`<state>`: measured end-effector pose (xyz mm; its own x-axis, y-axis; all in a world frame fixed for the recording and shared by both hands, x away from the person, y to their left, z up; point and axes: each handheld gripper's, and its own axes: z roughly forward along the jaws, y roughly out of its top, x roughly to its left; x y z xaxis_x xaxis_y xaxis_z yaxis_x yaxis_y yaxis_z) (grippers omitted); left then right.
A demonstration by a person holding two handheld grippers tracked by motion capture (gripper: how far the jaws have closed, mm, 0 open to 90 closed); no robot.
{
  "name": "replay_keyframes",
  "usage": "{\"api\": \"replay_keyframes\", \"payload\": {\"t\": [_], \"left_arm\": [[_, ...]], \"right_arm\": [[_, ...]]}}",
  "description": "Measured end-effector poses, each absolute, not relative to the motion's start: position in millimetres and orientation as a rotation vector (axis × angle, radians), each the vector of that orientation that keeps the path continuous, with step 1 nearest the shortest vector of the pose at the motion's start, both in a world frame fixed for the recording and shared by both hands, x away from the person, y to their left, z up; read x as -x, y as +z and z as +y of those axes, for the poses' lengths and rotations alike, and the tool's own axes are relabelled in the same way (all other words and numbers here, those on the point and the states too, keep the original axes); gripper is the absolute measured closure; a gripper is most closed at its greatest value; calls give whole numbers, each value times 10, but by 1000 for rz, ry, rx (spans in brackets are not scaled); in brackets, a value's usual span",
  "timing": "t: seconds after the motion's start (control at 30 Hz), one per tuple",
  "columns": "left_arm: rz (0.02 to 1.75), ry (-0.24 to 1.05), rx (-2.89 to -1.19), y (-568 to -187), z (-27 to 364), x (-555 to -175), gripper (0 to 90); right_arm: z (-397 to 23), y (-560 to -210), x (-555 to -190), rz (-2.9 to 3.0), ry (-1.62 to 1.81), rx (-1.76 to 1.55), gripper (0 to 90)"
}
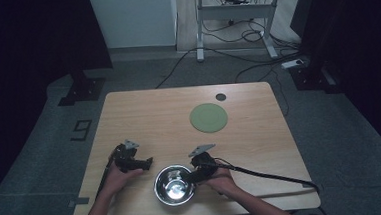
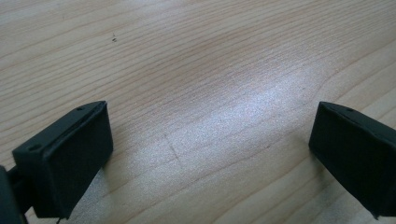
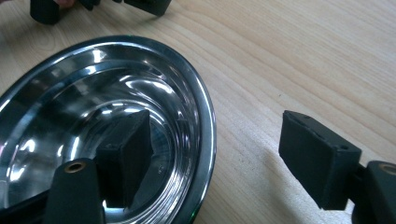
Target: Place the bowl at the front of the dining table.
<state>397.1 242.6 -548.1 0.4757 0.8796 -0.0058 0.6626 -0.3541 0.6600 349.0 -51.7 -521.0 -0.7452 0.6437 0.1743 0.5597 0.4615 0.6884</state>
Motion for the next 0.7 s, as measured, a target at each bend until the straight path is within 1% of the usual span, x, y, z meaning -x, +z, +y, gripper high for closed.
{"api": "replay_keyframes", "payload": {"t": [0.2,0.37,0.4,0.43,0.5,0.53,0.57,0.63,0.67,0.7], "left_arm": [[1271,472,-2127,-5481,2426,-3971,0],[1271,472,-2127,-5481,2425,-3971,0],[1271,472,-2127,-5481,2425,-3971,0],[1271,472,-2127,-5481,2425,-3971,0],[1271,472,-2127,-5481,2426,-3971,0],[1271,472,-2127,-5481,2426,-3971,0],[1271,472,-2127,-5481,2426,-3971,0],[1272,471,-2128,-5480,2426,-3971,0],[1272,471,-2128,-5480,2426,-3971,0],[1272,471,-2128,-5480,2426,-3971,0]], "right_arm": [[-494,-5270,-3501,2601,1131,-1077,288],[-473,-5328,-3510,2619,1108,-1080,345],[-473,-5328,-3510,2619,1108,-1080,345],[-472,-5341,-3515,2627,1103,-1082,387],[-471,-5345,-3516,2631,1103,-1081,401],[-468,-5354,-3515,2632,1096,-1083,444],[-468,-5354,-3515,2632,1096,-1083,444],[-468,-5358,-3522,2630,1097,-1085,490],[-468,-5358,-3522,2630,1097,-1085,490],[-471,-5357,-3529,2633,1099,-1087,514]]}}
